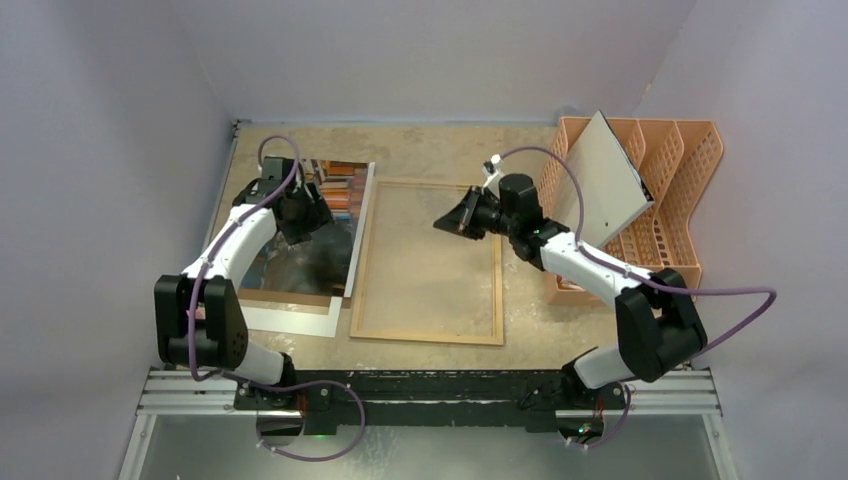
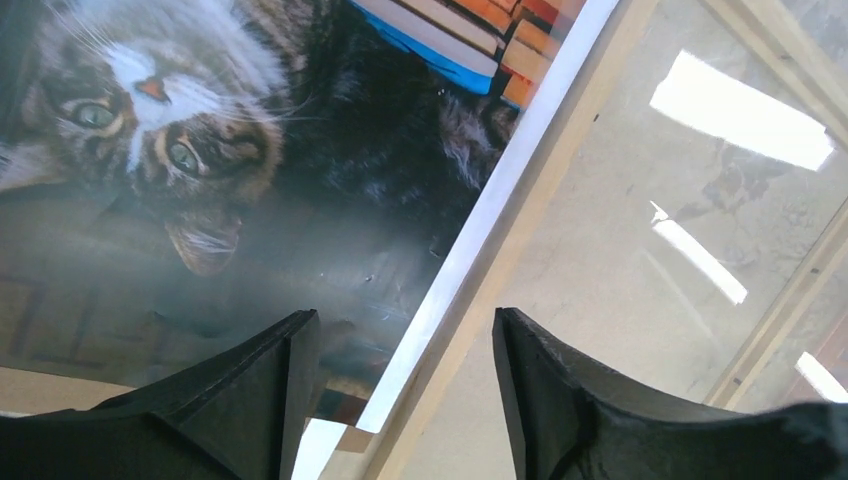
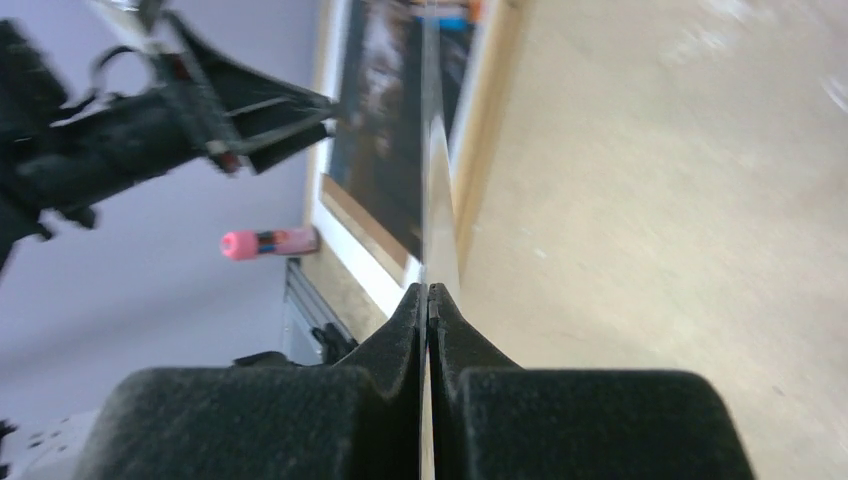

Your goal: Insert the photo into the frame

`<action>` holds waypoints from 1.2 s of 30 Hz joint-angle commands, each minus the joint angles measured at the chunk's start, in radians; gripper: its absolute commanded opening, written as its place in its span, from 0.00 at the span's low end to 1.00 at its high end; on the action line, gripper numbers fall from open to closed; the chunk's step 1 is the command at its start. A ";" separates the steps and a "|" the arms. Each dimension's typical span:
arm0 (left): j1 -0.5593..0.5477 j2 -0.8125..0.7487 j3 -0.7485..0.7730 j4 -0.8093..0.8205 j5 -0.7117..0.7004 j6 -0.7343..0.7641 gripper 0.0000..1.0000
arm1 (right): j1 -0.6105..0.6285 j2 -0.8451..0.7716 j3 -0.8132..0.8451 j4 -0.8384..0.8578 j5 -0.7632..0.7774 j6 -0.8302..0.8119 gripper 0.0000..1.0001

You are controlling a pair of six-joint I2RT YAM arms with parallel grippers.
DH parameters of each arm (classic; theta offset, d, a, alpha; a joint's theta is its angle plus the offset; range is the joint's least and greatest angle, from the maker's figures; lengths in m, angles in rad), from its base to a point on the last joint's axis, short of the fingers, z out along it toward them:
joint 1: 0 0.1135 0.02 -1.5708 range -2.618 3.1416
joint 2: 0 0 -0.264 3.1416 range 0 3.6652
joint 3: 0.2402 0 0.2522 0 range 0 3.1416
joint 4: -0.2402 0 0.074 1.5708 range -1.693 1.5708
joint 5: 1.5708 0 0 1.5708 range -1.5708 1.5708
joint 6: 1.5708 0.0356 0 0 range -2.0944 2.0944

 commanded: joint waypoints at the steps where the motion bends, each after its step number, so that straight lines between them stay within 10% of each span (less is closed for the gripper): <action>1: 0.004 0.019 -0.038 0.047 0.079 0.030 0.69 | -0.022 -0.002 -0.109 0.099 0.075 0.069 0.00; 36: -0.002 0.239 -0.050 0.179 0.339 0.097 0.69 | -0.103 0.036 -0.243 0.048 0.140 -0.004 0.00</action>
